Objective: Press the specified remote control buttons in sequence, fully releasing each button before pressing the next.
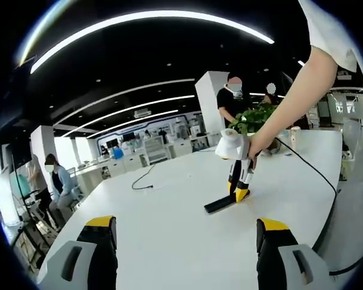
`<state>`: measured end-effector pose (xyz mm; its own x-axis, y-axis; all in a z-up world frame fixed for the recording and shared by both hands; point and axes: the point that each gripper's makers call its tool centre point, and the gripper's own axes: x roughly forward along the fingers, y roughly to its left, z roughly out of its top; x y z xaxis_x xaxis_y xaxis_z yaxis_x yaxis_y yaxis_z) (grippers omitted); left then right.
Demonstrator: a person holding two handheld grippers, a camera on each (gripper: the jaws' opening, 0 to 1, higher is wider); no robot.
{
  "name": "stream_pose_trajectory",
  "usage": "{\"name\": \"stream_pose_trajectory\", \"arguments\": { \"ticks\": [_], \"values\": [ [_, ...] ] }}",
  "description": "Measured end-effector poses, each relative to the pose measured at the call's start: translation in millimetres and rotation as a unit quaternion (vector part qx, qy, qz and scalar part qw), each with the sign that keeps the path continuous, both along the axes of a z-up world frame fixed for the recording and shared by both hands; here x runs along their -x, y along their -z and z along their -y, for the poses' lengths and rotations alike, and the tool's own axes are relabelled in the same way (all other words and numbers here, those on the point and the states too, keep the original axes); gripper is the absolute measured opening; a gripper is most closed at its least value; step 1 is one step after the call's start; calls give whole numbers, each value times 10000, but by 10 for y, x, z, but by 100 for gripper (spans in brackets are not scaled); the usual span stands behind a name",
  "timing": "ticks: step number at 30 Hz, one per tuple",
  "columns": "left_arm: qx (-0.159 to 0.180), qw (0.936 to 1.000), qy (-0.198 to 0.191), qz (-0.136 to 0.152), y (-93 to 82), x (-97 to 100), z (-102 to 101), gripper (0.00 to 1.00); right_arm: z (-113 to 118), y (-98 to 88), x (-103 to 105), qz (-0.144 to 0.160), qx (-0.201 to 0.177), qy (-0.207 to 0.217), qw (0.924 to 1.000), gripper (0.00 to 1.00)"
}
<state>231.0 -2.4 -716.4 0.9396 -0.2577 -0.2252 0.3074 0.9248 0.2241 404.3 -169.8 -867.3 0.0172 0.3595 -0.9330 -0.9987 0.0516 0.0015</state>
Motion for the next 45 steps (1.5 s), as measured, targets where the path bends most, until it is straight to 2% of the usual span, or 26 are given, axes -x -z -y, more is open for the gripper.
{"name": "stream_pose_trajectory", "arguments": {
  "ticks": [13, 18, 22, 25, 26, 27, 29, 30, 31, 34, 35, 36, 37, 38, 41, 42, 43, 45],
  "values": [
    [38, 10000, -39, -28, 50, -12, -27, 99, 11, -5, -135, 1, 33, 143, 9999, 21],
    [98, 9999, -81, -35, 82, -19, -53, 99, 12, -8, -130, 43, -18, 83, 10000, 21],
    [118, 9999, -85, -39, 59, -18, -53, 99, 9, -15, -135, 46, -107, 209, 9997, 22],
    [108, 9999, -97, -45, 46, -19, -56, 99, -19, -18, -83, -185, -334, 489, 9981, 28],
    [109, 9999, -106, -45, 41, -20, -59, 99, -40, -28, -102, -269, -563, 899, 9940, 32],
    [121, 9998, -122, -54, 41, -21, -66, 99, -40, -41, -132, -249, -707, 1139, 9907, 37],
    [134, 9998, -164, -44, 29, -22, -82, 99, -32, -69, -157, -311, -1168, 1654, 9788, 48],
    [151, 9997, -183, -26, 19, -24, -89, 99, -11, -85, -169, -386, -1396, 2035, 9683, 53],
    [170, 9997, -197, -18, 12, -25, -94, 99, -5, -109, -185, -367, -1554, 2202, 9623, 60],
    [194, 9996, -187, -51, 17, -26, -89, 99, 10, -257, -251, -247, -2203, 2914, 9306, 92],
    [190, 9997, -169, -63, 20, -26, -82, 99, 10, -374, -292, -134, -2573, 3224, 9109, 97],
    [173, 9997, -147, -84, 27, -27, -72, 99, 21, -434, -290, -83, -2736, 3114, 9100, 97],
    [156, 9998, -135, -78, 27, -28, -67, 99, 121, -511, -332, 157, -2878, 3471, 8924, 99],
    [143, 9998, -121, -74, 25, -28, -60, 99, 100, -603, -369, 298, -3157, 3435, 8840, 99],
    [156, 9998, -107, -87, 26, -28, -51, 99, 234, -724, -293, 495, -3330, 3710, 8654, 99],
    [153, 9998, -107, -89, 26, -27, -50, 99, 248, -727, -278, 521, -3319, 3708, 8658, 99],
    [150, 9998, -104, -90, 26, -26, -49, 99, 325, -756, -241, 741, -3265, 3734, 8652, 99],
    [152, 9998, -97, -81, 24, -26, -45, 99, 363, -779, -230, 869, -3269, 3757, 8628, 99]
  ]
}}
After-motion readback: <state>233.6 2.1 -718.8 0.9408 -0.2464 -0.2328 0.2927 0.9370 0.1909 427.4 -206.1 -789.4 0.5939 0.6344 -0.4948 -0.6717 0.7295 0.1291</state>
